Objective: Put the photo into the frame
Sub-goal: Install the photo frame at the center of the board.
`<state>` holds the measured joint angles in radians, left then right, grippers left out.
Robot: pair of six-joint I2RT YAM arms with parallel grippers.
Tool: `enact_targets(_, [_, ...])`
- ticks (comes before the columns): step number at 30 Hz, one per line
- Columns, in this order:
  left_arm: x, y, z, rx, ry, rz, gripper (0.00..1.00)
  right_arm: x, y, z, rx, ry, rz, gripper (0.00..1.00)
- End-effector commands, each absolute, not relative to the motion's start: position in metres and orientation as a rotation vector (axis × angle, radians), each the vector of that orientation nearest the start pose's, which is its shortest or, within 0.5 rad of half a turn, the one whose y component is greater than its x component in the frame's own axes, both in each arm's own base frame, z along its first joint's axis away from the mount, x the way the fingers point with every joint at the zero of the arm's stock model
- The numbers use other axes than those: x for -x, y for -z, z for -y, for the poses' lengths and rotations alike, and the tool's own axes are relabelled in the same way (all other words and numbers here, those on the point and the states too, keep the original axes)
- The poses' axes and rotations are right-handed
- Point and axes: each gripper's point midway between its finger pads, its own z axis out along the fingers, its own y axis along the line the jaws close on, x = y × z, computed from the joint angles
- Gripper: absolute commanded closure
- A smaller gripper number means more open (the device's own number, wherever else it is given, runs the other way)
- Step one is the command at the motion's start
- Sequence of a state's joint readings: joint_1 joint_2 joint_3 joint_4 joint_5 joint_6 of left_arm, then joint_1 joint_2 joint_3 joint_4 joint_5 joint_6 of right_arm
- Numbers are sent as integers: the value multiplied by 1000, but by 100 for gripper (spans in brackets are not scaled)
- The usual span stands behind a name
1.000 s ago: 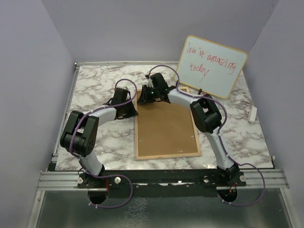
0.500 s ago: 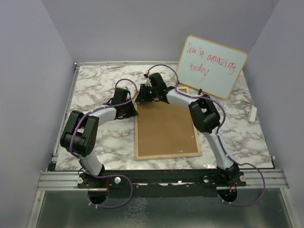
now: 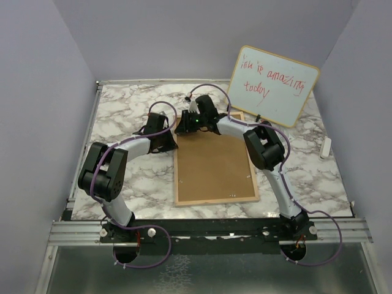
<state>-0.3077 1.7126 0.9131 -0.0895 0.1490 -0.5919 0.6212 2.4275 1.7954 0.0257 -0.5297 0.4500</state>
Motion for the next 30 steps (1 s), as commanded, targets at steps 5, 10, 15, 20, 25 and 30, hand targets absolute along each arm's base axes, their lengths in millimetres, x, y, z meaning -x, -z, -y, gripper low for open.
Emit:
enact_targets(5, [-338, 24, 133, 332, 328, -2678, 89, -355, 55, -418, 653, -1153, -2611, 75])
enact_targets(10, [-338, 23, 133, 331, 332, -2675, 89, -377, 42, -422, 559, -1079, -2591, 75])
enact_targets(15, [-339, 20, 133, 330, 333, -2668, 89, -427, -4, -414, 283, -1033, -2515, 71])
enact_targets(20, [-341, 15, 133, 324, 331, -2652, 88, -458, -58, -401, 175, -1043, -2413, 68])
enact_targets(25, [-350, 3, 133, 318, 340, -2611, 82, -453, -73, -373, 33, -1028, -2410, 65])
enact_targets(30, [-357, -3, 137, 305, 370, -2582, 78, -428, -69, -368, -6, -1116, -2480, 64])
